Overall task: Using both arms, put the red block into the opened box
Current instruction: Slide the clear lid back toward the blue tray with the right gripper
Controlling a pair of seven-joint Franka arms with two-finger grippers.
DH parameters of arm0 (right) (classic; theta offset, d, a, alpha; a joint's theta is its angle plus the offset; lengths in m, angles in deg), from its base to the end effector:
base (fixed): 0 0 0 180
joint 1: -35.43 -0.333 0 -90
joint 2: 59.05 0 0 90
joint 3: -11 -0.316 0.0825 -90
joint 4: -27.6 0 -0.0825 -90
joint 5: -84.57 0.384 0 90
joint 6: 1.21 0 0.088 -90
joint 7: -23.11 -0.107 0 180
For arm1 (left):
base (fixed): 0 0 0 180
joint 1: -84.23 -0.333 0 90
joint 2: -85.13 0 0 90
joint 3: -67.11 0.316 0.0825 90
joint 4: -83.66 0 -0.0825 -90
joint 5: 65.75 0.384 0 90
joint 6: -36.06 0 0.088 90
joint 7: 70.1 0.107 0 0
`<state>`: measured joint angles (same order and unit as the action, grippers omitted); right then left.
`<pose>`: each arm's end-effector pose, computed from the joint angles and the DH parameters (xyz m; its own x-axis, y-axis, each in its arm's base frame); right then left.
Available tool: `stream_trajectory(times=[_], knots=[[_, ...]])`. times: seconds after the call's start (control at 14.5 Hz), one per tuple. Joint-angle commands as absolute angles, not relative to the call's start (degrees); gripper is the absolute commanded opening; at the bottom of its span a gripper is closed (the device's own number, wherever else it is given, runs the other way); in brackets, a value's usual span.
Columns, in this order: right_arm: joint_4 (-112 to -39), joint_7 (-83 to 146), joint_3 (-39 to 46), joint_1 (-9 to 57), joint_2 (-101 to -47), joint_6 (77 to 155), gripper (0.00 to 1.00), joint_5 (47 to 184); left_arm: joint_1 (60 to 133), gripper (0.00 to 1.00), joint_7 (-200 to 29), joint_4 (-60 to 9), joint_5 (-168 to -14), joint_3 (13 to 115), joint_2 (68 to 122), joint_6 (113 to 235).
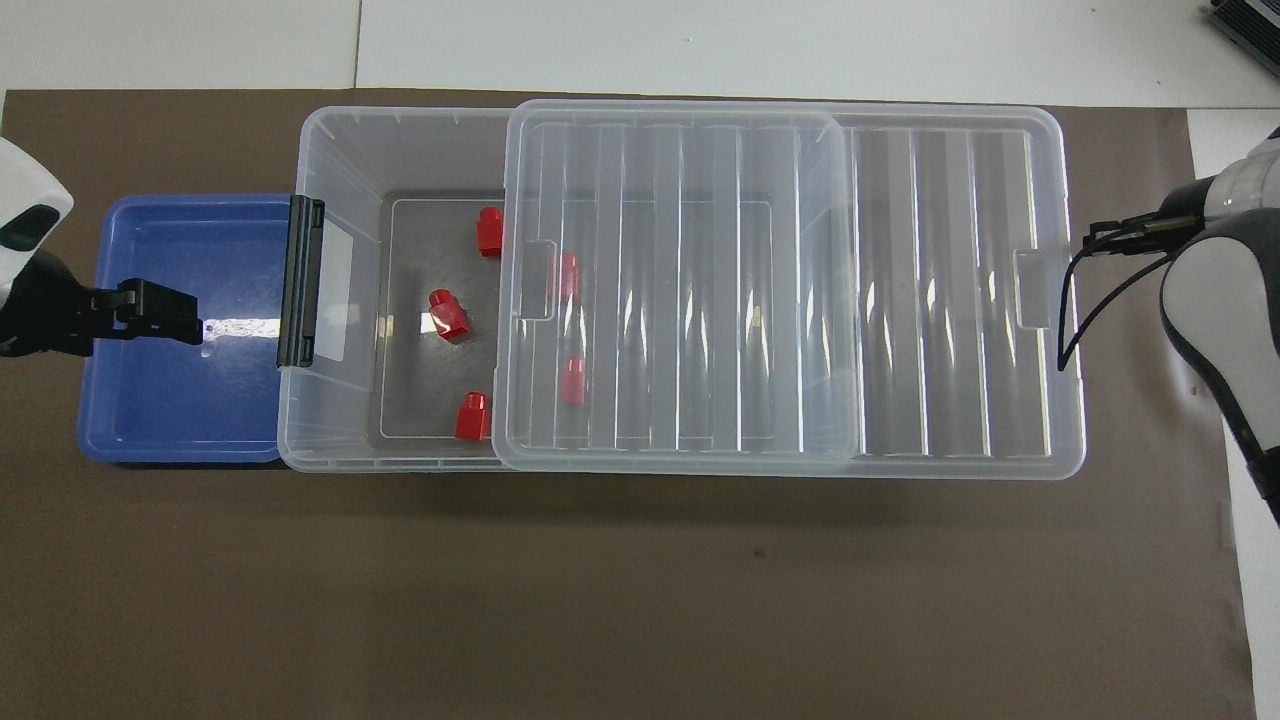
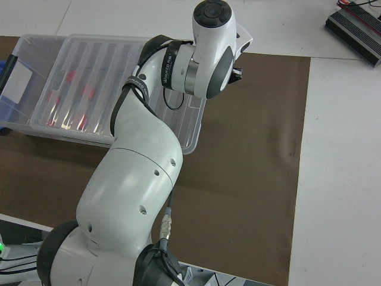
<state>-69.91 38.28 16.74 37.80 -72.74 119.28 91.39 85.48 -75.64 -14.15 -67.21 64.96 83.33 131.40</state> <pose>0.6419 -0.0807 0.4680 0.9815 0.0709 0.1778 0.0796 -0.9959 -0.0422 0.5487 -0.0354 0.5853 0.9991 0.0397 -0.0140 0.0400 -0.9989 0.0229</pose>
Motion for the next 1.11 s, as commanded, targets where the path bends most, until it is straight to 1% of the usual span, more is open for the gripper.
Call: stream_trajectory(times=[0.0,0.41,1.04], knots=[[-69.0,40.2,15.8,37.6,-74.3,121.5,0.0,93.6,85.8,1.0,-74.8,-13.6,-66.7,65.5,81.5,129.4],[-69.0,37.8,15.4,33.3,-74.4,121.8,0.0,94.3,85.8,1.0,-75.0,-13.5,-66.7,65.6,81.4,128.7],[-69.5,27.3,15.4,23.8,-74.3,121.8,0.0,94.4,85.8,1.0,-74.9,-13.6,-66.6,65.6,81.4,128.6]])
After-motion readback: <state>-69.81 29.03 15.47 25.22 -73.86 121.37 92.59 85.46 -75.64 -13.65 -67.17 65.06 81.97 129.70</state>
